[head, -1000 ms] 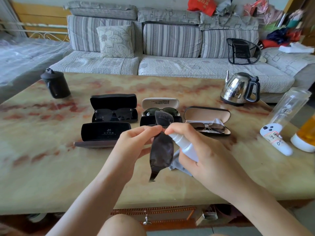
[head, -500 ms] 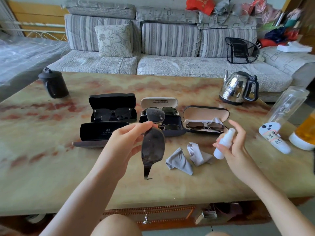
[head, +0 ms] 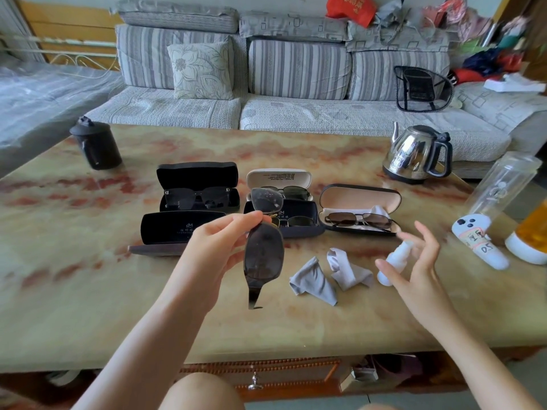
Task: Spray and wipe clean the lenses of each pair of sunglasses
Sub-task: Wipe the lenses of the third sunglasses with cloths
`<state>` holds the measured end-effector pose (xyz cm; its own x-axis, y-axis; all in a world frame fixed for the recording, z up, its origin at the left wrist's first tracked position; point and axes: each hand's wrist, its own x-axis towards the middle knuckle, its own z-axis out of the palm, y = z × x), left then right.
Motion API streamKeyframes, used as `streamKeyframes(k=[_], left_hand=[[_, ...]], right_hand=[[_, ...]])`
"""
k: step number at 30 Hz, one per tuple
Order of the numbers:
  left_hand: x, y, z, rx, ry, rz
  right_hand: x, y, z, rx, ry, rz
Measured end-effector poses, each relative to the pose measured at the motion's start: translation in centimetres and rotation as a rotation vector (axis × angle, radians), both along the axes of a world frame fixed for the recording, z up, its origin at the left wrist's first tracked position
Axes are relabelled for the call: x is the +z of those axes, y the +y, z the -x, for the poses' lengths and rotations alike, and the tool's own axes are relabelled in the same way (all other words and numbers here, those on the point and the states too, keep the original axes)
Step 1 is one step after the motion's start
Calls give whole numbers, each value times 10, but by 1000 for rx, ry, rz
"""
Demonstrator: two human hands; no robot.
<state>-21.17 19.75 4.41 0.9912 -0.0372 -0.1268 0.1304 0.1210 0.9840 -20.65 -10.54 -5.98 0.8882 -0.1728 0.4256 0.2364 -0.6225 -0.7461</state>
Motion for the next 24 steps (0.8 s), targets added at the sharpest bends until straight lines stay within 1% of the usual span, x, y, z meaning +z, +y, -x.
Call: streamKeyframes(k=[3,5,6,8,11,16,18,19,21,23,24], left_hand=[[-2,0,-1,2,0,-3],[-3,0,-2,4,1,5],[-3,0,-2,5,1,9],[-4,0,-3,6,-3,7],[-5,1,-3,7,-4,2],[-4,1,-3,11,-1,7],[-4,0,-3,7,-2,6],[-4,0,-3,5,-2,5],[-5,0,-3,5,1,7],[-6,0,-3,8,2,5],[-6,-1,-4,10,2,5]], right_hand=[[20,18,10,-55,-249,209],[29,38,14,38,-345,337],[29,49,14,123,-334,361],[20,64,9,271,-242,396],[7,73,-8,366,-57,428],[12,78,-36,496,114,520],[17,79,-35,474,151,476],[20,79,-33,439,176,410],[29,78,-28,374,211,215],[40,77,-26,360,191,52],[46,77,-24,360,180,8]])
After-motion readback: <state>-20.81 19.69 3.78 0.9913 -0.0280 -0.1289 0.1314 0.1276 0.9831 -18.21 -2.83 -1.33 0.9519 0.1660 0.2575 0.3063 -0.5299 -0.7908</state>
